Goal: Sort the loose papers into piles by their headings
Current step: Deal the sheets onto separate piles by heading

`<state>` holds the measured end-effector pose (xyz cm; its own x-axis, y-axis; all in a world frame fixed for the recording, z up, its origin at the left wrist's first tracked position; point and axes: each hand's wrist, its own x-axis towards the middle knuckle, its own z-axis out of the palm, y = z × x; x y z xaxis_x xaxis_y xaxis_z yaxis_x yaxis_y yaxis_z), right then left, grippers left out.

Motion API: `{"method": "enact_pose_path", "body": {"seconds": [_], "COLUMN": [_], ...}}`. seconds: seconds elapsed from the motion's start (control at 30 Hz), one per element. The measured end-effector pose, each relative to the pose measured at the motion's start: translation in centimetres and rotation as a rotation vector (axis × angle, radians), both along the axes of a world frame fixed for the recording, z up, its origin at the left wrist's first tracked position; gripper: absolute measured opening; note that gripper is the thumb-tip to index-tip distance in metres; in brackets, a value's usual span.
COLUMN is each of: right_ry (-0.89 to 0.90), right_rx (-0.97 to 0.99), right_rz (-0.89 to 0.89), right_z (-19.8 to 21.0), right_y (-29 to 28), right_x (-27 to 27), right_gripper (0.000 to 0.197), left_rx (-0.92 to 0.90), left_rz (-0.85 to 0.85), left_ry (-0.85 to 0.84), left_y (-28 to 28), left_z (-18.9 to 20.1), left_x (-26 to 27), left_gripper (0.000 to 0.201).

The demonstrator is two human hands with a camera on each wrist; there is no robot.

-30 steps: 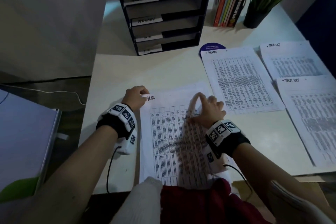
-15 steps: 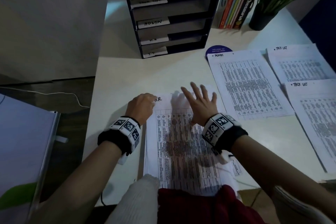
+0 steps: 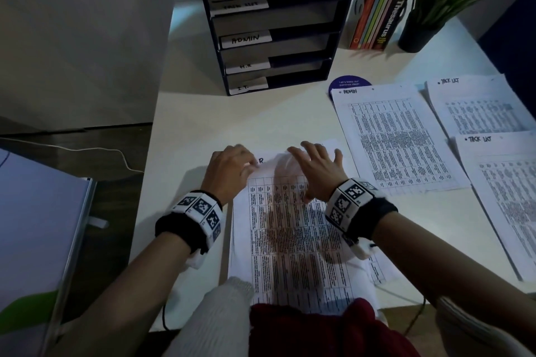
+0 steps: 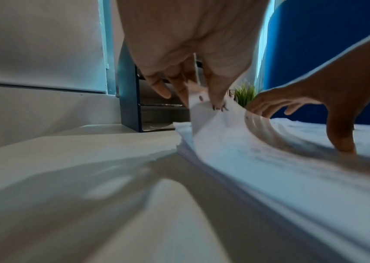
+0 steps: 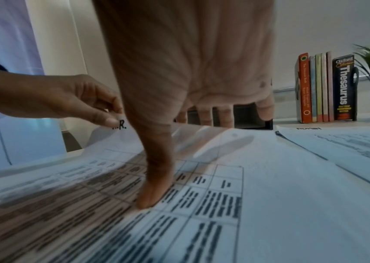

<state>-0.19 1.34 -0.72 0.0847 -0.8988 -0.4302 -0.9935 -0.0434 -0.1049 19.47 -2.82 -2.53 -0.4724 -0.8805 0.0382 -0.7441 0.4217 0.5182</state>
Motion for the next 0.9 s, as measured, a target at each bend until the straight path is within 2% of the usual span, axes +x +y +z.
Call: {"method": "enact_pose_path", "body": {"seconds": [0.1,0.17,0.2,0.27,0.37,0.47,0.6,0.67,0.9], "right_ry": [0.033,0.039,0.03,-0.006,-0.031,-0.049,-0.039,-0.047,-0.112], "right_rx": [-0.119,-0.167,-0.164,-0.131,-0.109,-0.122,-0.134,-0.121,-0.058], "right_rz": [0.064,0.126,0.142,0.144,0.142,0.085,0.026,0.023,0.006], "right_z": [0.0,-0.2,-0.4,-0.8,-1.3,-1.9,-1.7,-1.2,-0.1], "right_y": [1.4,2.7,3.3,4.4,5.2,4.9,3.8,3.3,2.3], "right_x": [0.5,0.9,1.2,1.5,2.1,2.5,3.3,3.3,2.5], "right_gripper": [0.085,0.063,0.059,0.059,0.057,0.049,0.036,0.035,0.04], "left_rx": [0.43,0.644,0.698,0.607,0.319,0.261,0.172,0.193,0.087], "left_rz": [-0.066,-0.032,0.011,0.114,0.117,0.063,0.067,0.081,0.069], "left_ry": [0.176,0.319,0.388,0.381,0.018,-0.152,-0.23,-0.236,-0.147], "left_y": [0.2,0.1,0.0,-0.6,-1.5,-1.4,-1.7,-2.0,-1.8], "left_z": [1.3,2.1,2.3,1.8,0.1,-0.6,-1.0,-1.4,-1.0], "left_x": [0.2,0.2,0.2,0.0,-0.1,-0.2,-0.1,-0.1,-0.9], "left_gripper": [0.011,0.025,0.034,0.045,0.038,0.039,0.039,0.045,0.03]}}
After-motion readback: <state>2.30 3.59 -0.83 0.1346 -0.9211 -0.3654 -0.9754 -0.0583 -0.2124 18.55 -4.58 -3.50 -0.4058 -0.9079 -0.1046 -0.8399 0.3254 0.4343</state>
